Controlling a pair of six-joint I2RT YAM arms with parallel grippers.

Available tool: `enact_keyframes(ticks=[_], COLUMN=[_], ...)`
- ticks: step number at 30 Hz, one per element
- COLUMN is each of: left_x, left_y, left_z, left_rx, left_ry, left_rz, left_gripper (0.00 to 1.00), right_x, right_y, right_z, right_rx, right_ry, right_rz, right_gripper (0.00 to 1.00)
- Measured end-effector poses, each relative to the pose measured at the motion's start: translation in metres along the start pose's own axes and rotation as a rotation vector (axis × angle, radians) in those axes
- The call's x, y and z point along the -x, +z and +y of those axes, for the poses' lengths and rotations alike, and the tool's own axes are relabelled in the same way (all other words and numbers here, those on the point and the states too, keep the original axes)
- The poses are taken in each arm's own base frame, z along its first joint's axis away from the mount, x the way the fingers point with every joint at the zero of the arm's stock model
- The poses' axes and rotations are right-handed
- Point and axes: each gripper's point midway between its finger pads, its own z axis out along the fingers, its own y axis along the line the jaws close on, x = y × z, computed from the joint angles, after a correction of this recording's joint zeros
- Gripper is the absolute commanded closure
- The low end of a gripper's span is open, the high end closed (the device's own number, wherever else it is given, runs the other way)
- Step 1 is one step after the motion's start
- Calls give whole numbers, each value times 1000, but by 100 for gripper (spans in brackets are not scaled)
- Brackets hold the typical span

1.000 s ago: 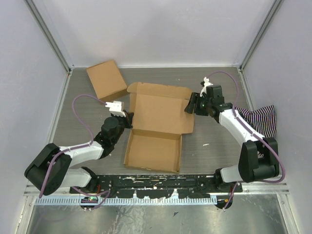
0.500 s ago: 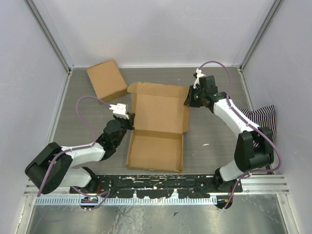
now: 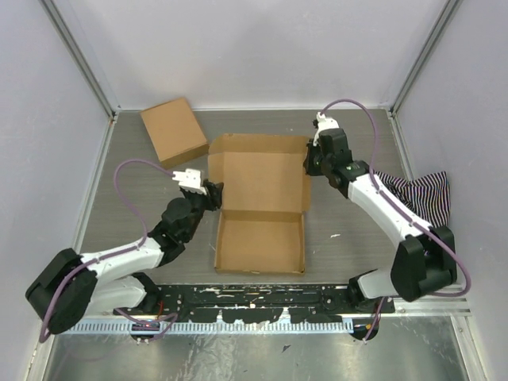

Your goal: Fold the paper box

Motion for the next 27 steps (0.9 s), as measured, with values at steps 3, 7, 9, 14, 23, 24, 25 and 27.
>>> enact_keyframes(ticks=[3,7,9,14,23,24,25,27], left_x=[21,68,90,119,77,74,70,64], left_y=[-3,-3,-3,2,1,1,0,0], left_z=[4,9,9,-2,-13,-13,-12,-11], left_rx=[39,117,140,139,92,93,96,101], left_ry=[-2,-10,-13,14,108,113,120,131], left_rz=[-10,-21,-26,54,330,345,358,380], left_gripper=[32,33,36,41,39,38,38,37], right_x=[10,14,11,8,12,14,17,20], right_y=[-13,-35,-44,-62,-84,-88,-92,-99], right_z=[0,-3,-6,-10,-12,-11,-10,-9], right_rx=[-7,-6,1,14,24,27,31,38], right_ry=[-57,-119,-132,-132,-119,-118,-117,-116], right_rz=[-105,-261,-329,-458,-549,-561,-575,-595], right_gripper=[99,99,99,99,99,99,99,99])
